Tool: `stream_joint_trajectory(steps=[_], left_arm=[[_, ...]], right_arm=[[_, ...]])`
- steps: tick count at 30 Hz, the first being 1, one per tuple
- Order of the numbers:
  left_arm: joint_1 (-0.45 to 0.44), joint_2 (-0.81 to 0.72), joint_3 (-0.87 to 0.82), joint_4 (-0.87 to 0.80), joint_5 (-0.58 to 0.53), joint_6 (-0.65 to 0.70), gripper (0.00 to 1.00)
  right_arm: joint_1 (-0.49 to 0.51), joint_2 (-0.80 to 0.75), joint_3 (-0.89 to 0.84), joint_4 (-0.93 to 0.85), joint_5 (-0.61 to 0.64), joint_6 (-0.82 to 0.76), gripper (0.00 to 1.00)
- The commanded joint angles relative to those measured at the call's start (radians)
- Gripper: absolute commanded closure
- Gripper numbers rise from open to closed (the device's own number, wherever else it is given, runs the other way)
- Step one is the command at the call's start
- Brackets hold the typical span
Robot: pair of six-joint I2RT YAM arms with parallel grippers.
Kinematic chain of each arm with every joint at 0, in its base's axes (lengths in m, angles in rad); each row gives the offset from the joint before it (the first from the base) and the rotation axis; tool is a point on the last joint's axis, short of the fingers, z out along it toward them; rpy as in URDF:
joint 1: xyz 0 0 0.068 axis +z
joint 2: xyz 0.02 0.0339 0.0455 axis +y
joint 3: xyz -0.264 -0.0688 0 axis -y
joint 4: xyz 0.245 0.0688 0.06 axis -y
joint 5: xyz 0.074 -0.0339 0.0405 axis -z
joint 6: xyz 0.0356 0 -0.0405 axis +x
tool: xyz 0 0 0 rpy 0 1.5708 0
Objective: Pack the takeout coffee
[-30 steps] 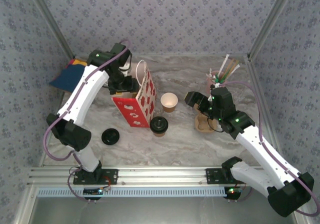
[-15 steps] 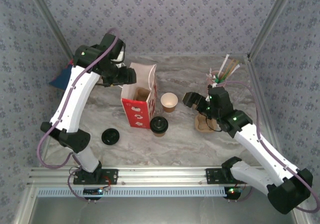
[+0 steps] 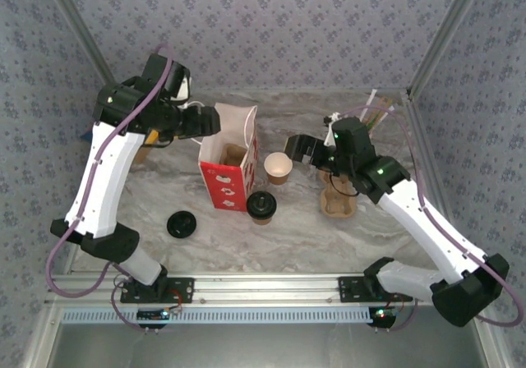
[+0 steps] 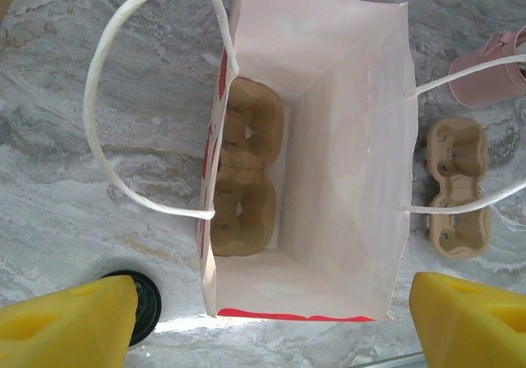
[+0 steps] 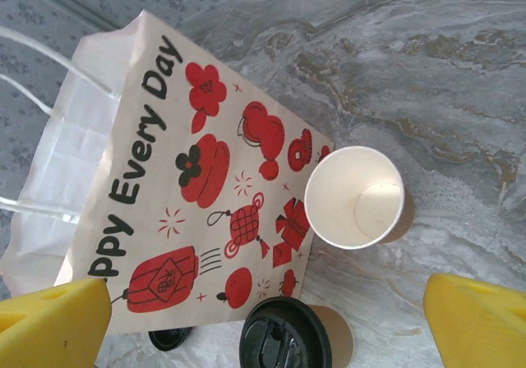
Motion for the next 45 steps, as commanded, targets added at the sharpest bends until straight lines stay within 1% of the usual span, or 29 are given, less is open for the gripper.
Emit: stream_joint_trajectory(steps=[1,4,6,8,11,14,20,21,23,26,28,29,31,33,34,36,38,41,43,45], left_arm=[[-0.006,-0.028,-0.019,-0.013,0.017,0.009,0.14],[-0.009,-0.054,-0.061,-0.009,0.047,-0.018,0.14],[-0.013,-0.071,-0.078,-0.004,0.053,-0.036,0.14],[-0.017,-0.09,-0.08,-0.002,0.075,-0.025,0.14],[-0.022,-0.115,-0.078,0.003,0.07,-0.015,0.15],[-0.022,-0.126,-0.064,0.003,0.048,-0.013,0.14],[-0.022,-0.141,-0.055,-0.055,-0.112,-0.001,0.15],[-0.022,-0.143,-0.055,-0.07,-0.132,-0.002,0.15],[-0.022,-0.148,-0.051,-0.095,-0.164,-0.007,0.15],[-0.022,-0.148,-0.048,-0.132,-0.164,-0.027,0.17],[-0.022,-0.149,-0.082,-0.151,-0.16,-0.037,0.17],[-0.022,-0.153,-0.117,-0.145,-0.15,-0.038,0.18],[-0.023,-0.155,-0.177,-0.115,-0.125,-0.04,0.18],[-0.022,-0.152,-0.229,-0.059,-0.097,-0.037,0.22],[-0.021,-0.152,-0.248,-0.035,-0.098,-0.039,0.22],[-0.01,-0.143,-0.296,0.023,-0.081,-0.029,0.26],[0.005,-0.126,-0.312,0.067,-0.064,-0.022,0.28],[0.03,-0.098,-0.339,0.119,-0.049,-0.002,0.3],[0.038,-0.083,-0.359,0.153,-0.038,0.017,0.3],[0.048,-0.067,-0.376,0.184,-0.023,0.032,0.3]], right_arm=[[0.039,0.037,0.075,-0.054,0.011,-0.044,0.0],[0.063,0.094,0.123,-0.057,0.02,-0.012,0.0],[0.09,0.139,0.178,-0.077,0.047,-0.008,0.0],[0.128,0.193,0.252,-0.127,0.083,-0.032,0.0],[0.164,0.272,0.355,-0.174,0.11,-0.04,0.0],[0.176,0.321,0.399,-0.16,0.09,-0.042,0.0],[0.171,0.375,0.453,-0.164,0.061,-0.069,0.0],[0.168,0.374,0.452,-0.165,0.062,-0.108,0.0],[0.162,0.372,0.446,-0.163,0.07,-0.122,0.0],[0.147,0.377,0.457,-0.178,0.068,-0.102,0.0],[0.144,0.382,0.457,-0.17,0.052,-0.095,0.0],[0.145,0.386,0.462,-0.169,0.045,-0.092,0.01],[0.156,0.398,0.486,-0.19,0.059,-0.086,0.04],[0.18,0.418,0.523,-0.23,0.086,-0.085,0.09],[0.192,0.428,0.544,-0.257,0.108,-0.063,0.1],[0.229,0.459,0.599,-0.314,0.146,-0.049,0.1],[0.268,0.487,0.645,-0.365,0.191,-0.039,0.13],[0.298,0.563,0.721,-0.441,0.219,-0.01,0.22],[0.31,0.605,0.761,-0.468,0.23,0.0,0.23],[0.331,0.64,0.804,-0.499,0.269,0.01,0.23]])
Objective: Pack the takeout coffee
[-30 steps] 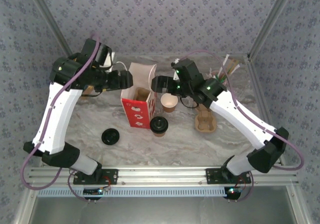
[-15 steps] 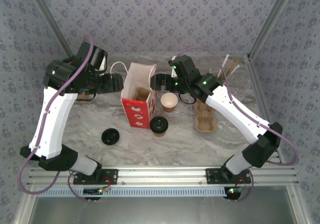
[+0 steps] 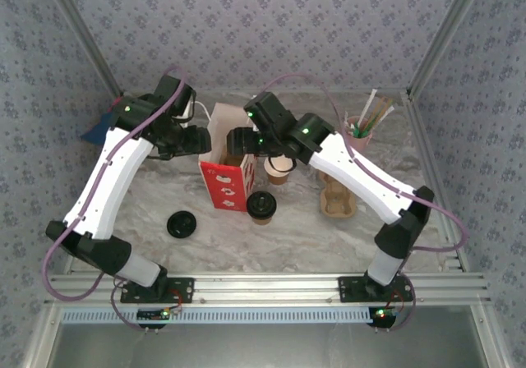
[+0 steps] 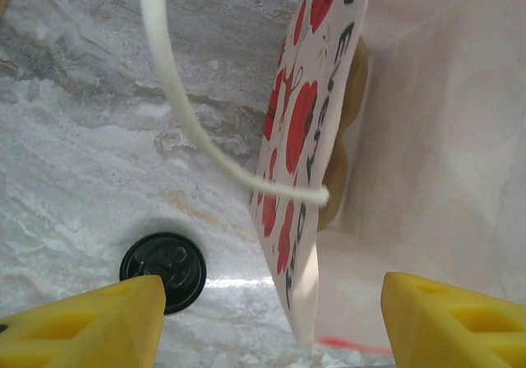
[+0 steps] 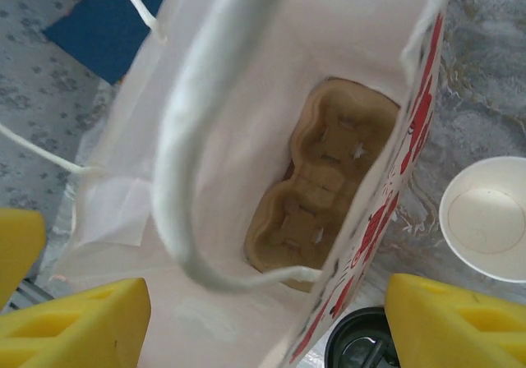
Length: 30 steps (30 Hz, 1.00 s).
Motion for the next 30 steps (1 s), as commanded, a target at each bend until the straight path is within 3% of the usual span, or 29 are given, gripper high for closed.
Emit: stream_joint_trajectory(steps=[1,6,12,18,21,24,30], left_arm=[[0.018,0.021,-0.023,0.087,0.046,0.045,0.31],[0.02,0.046,-0.067,0.169,0.063,0.075,0.37],[0.02,0.098,-0.06,0.189,0.048,0.108,0.49],[0.02,0.116,-0.056,0.193,0.027,0.127,0.79],[0.022,0.106,-0.044,0.187,0.017,0.126,0.92],[0.021,0.096,-0.012,0.164,0.002,0.128,0.97],[0.021,0.104,0.091,0.091,-0.021,0.157,0.99]], right_arm=[[0.02,0.056,0.067,-0.119,0.09,0.039,0.23],[0.007,0.113,0.1,-0.144,0.08,0.066,0.39],[0.0,0.178,0.191,-0.181,0.087,0.062,0.46],[0.002,0.193,0.236,-0.204,0.125,0.058,0.7],[0.008,0.192,0.25,-0.199,0.133,0.047,0.9],[0.013,0.197,0.271,-0.2,0.137,0.042,1.0],[0.024,0.2,0.328,-0.189,0.132,0.023,1.0]])
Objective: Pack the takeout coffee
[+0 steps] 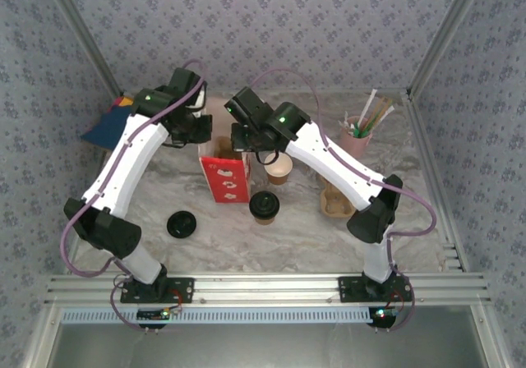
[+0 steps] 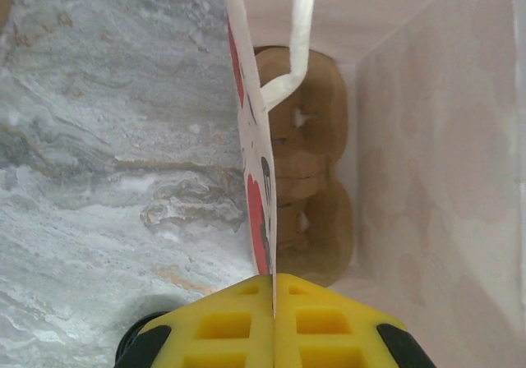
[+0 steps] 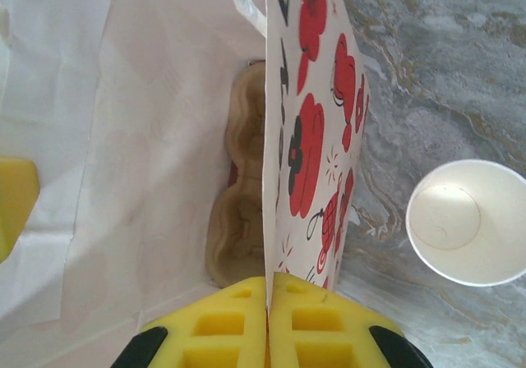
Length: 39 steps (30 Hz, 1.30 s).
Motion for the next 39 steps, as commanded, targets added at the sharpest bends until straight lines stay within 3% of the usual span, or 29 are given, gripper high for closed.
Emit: stream_joint_trajectory(steps=[1,9,23,24,25,26,27,28,32,39], left_arm=[[0.005,-0.006,0.11,-0.071,-0.024,0.039,0.99],[0.007,0.023,0.263,-0.153,-0.04,0.062,0.99],[0.016,-0.005,0.216,-0.158,-0.02,0.047,0.99],[0.019,-0.008,0.199,-0.153,-0.019,0.048,0.96],[0.023,-0.012,0.171,-0.144,-0.021,0.048,0.85],[0.025,-0.016,0.144,-0.135,-0.025,0.048,0.68],[0.03,-0.023,0.108,-0.121,-0.029,0.046,0.42],[0.037,-0.031,0.078,-0.11,-0.026,0.045,0.29],[0.052,-0.053,-0.007,-0.082,-0.012,0.039,0.19],[0.059,-0.058,0.017,-0.072,0.011,0.038,0.18]], right_arm=[[0.011,0.005,0.063,-0.005,0.018,-0.013,1.0],[0.012,0.0,0.123,-0.011,-0.002,0.021,1.0],[0.022,0.003,0.126,-0.033,-0.024,0.046,1.0],[0.021,0.003,0.117,-0.037,-0.027,0.048,0.98],[0.02,0.001,0.097,-0.029,-0.03,0.048,0.87],[0.018,-0.001,0.079,-0.019,-0.034,0.048,0.72],[0.015,-0.003,0.049,-0.007,-0.044,0.05,0.57],[0.009,-0.005,0.023,0.008,-0.047,0.049,0.51],[-0.002,-0.008,-0.033,0.039,-0.071,0.055,0.46],[-0.003,-0.002,-0.021,0.049,-0.074,0.044,0.41]])
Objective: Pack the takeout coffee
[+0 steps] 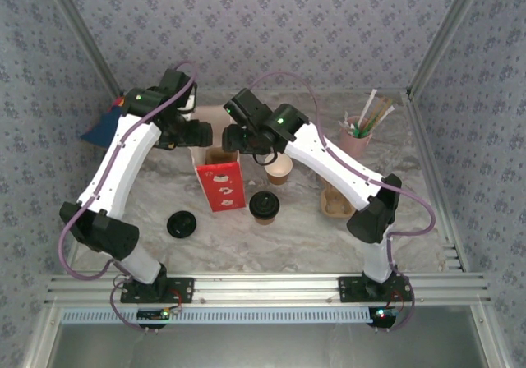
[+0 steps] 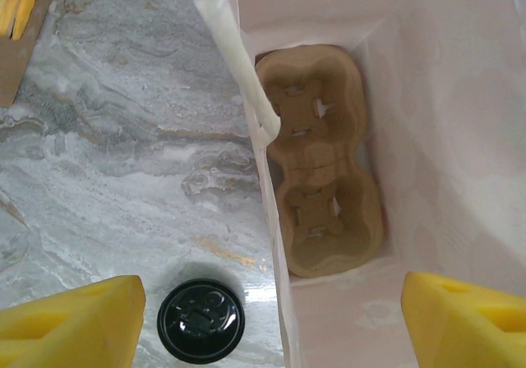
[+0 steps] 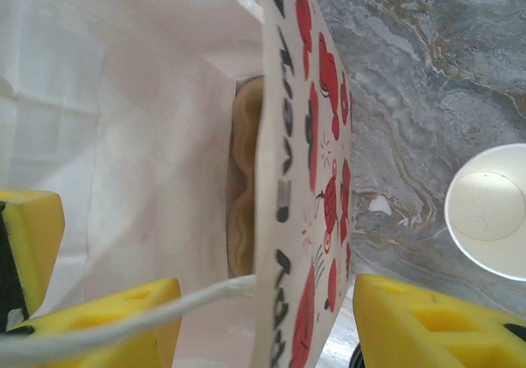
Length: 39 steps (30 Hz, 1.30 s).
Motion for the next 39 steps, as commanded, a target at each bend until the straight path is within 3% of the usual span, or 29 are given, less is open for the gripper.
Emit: stream_joint_trajectory(steps=[1,39], left_arm=[[0.007,-0.034,0.041,0.005,0.03,0.001,0.18],[0.005,-0.055,0.069,-0.026,0.061,-0.01,0.17]], right_arm=[[-0.003,-0.003,0.014,0.007,-0.008,-0.004,0.41],[0.002,0.02,0.062,-0.024,-0.012,-0.02,0.36]])
